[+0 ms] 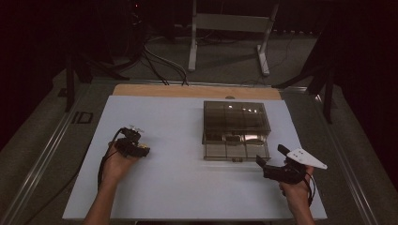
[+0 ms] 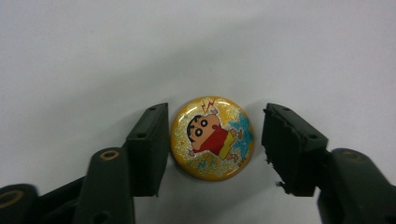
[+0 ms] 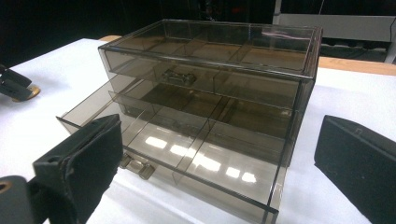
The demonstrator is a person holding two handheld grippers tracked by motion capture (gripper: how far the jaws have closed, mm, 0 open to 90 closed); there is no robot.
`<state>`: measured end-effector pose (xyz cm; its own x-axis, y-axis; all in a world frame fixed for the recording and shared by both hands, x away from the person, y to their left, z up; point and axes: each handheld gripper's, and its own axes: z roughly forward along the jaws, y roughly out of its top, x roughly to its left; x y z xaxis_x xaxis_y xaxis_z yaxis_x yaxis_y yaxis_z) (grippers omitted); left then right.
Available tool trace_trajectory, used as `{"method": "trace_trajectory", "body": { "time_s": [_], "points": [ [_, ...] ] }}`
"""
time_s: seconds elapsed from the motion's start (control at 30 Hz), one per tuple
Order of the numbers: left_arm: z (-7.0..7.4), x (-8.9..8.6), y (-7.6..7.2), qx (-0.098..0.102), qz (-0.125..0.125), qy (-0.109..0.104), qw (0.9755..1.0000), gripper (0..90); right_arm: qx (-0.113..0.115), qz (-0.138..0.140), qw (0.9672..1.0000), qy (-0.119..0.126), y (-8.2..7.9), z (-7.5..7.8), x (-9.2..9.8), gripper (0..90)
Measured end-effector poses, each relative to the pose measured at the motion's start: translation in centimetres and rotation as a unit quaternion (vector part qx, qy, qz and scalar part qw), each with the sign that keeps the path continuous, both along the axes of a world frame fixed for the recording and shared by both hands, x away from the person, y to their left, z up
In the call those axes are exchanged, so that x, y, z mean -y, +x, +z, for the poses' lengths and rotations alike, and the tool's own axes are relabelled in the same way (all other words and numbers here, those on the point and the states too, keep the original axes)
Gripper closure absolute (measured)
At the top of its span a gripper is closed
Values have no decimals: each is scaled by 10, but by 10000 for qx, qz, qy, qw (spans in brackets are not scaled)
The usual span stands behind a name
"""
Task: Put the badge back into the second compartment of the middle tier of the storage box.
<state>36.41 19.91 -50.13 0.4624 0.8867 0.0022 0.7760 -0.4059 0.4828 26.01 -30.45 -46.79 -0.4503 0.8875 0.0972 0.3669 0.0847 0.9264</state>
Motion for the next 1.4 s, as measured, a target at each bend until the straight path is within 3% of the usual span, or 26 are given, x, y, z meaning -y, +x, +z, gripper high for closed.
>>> {"method": "trace_trajectory", "body": {
  "time_s": [0.47, 0.73, 1.03, 1.4],
  "points": [
    [-2, 0, 1, -64, -18, -4, 10000, 471, -9, 26, 10000, 9, -1, -1, -2, 9],
    [-4, 2, -1, 5, -1, 50, 10000, 474, -14, 36, 10000, 2, -1, -1, -3, 9],
    [-4, -2, -1, 6, -45, -82, 10000, 485, -19, 10, 10000, 40, -1, -1, -2, 29],
    [-2, -2, 1, -65, -74, -82, 9999, 485, -3, -28, 10000, 86, -1, 0, 0, 43]
  ]
}}
